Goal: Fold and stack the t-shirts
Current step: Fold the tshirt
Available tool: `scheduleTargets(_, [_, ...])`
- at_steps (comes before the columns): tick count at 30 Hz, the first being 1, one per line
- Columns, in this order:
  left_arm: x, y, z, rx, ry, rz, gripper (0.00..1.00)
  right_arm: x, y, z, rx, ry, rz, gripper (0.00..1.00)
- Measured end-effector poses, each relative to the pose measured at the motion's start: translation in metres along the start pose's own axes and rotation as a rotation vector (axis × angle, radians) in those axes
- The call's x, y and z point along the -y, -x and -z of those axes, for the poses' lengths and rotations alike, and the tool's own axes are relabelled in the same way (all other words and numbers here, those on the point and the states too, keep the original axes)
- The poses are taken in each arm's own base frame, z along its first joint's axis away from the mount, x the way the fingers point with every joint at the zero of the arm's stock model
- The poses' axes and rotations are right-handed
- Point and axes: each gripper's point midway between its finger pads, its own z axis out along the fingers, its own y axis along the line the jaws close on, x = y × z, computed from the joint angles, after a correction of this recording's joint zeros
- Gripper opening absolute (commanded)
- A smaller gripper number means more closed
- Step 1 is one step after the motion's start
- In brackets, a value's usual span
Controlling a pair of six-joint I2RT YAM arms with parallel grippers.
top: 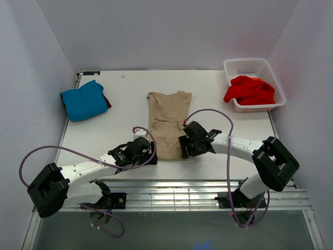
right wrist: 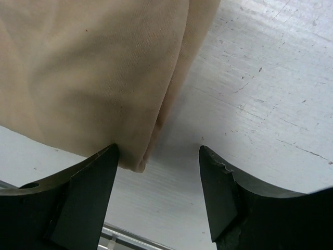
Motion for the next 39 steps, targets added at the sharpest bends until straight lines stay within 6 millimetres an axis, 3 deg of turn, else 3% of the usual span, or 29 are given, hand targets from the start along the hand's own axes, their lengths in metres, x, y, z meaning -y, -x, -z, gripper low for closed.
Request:
scheduleTargets(16, [0.009, 0.001, -0.01, 0.065, -0.139, 0.092, 0.93, -0.019, 0.01, -0.012, 0.051, 0.094, -0.036, 0.66])
scheduleTargets(21, [0.018, 0.008, -0.019, 0.082, -0.169, 0.102, 0.9, -0.024, 0.013, -0.015, 0.062, 0.114, -0.045, 0.58])
scheduleTargets(22, [0.02, 0.009, -0.021, 0.084, -0.173, 0.102, 0.82, -0.025, 0.014, -0.015, 0.065, 0.118, -0.046, 0.54])
scheduleTargets(23, [0.022, 0.01, -0.023, 0.086, -0.177, 0.104, 0.75, -0.026, 0.014, -0.016, 0.068, 0.123, -0.046, 0.41])
scheduleTargets(24, [0.023, 0.011, -0.025, 0.084, -0.177, 0.103, 0.66, -0.027, 0.013, -0.017, 0.068, 0.127, -0.043, 0.35])
scheduleTargets(25, [0.024, 0.01, -0.028, 0.081, -0.177, 0.103, 0.5, -0.028, 0.011, -0.018, 0.063, 0.134, -0.049, 0.27])
scheduleTargets(26, [0.024, 0.01, -0.03, 0.076, -0.175, 0.106, 0.41, -0.029, 0.01, -0.019, 0.064, 0.143, -0.054, 0.15])
scheduleTargets(28, [0.024, 0.007, -0.035, 0.057, -0.171, 0.106, 0.2, -0.031, 0.007, -0.02, 0.059, 0.16, -0.065, 0.08])
scheduleTargets(29, [0.024, 0.005, -0.036, 0.047, -0.171, 0.106, 0.02, -0.033, 0.006, -0.02, 0.058, 0.167, -0.068, 0.08])
scheduleTargets(34, [0.026, -0.002, -0.032, 0.006, -0.18, 0.116, 0.0, -0.039, -0.006, -0.015, 0.045, 0.195, -0.05, 0.08])
scheduleTargets(39, [0.016, -0.021, -0.013, -0.083, -0.155, 0.101, 0.0, -0.046, -0.037, 0.0, -0.024, 0.221, -0.012, 0.08])
